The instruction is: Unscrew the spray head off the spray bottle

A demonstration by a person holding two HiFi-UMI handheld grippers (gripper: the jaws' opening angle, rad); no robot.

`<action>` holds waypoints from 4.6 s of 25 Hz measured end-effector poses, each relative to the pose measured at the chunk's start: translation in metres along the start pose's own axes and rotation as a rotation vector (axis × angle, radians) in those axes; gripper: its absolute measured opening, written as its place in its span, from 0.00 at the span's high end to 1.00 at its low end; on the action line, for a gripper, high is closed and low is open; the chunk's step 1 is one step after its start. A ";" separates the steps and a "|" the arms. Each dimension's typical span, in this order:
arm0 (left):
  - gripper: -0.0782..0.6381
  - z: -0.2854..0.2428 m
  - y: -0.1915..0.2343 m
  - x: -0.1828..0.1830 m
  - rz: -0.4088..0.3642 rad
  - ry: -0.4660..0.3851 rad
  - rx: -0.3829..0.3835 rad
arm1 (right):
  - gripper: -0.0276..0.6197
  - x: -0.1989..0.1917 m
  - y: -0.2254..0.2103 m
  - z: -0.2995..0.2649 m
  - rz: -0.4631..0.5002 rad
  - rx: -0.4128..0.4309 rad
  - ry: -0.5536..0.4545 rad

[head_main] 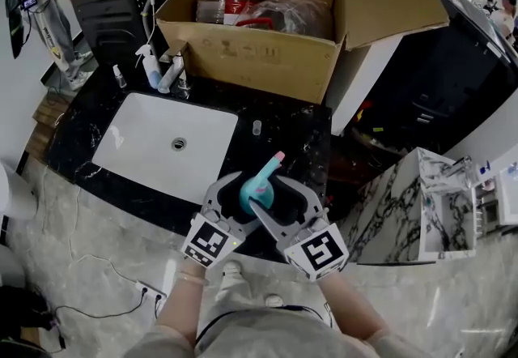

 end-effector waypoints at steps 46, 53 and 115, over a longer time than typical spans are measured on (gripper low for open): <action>0.36 -0.026 -0.008 -0.011 -0.039 0.096 0.073 | 0.69 -0.003 -0.008 -0.014 0.042 -0.122 0.015; 0.37 -0.023 -0.011 -0.010 -0.033 0.075 0.054 | 0.74 -0.001 -0.009 -0.010 -0.048 -0.023 0.001; 0.37 -0.024 -0.017 -0.009 -0.026 0.064 0.028 | 0.58 0.017 0.007 0.025 -0.159 0.085 -0.057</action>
Point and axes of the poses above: the fingertips, and each gripper's own axes: z backward along the fingers, y to its left, x out of its top, the point moved 1 cm from there along z, backward along the fingers, and after that the axes turned 3 degrees about -z, right-handed, at the moved point
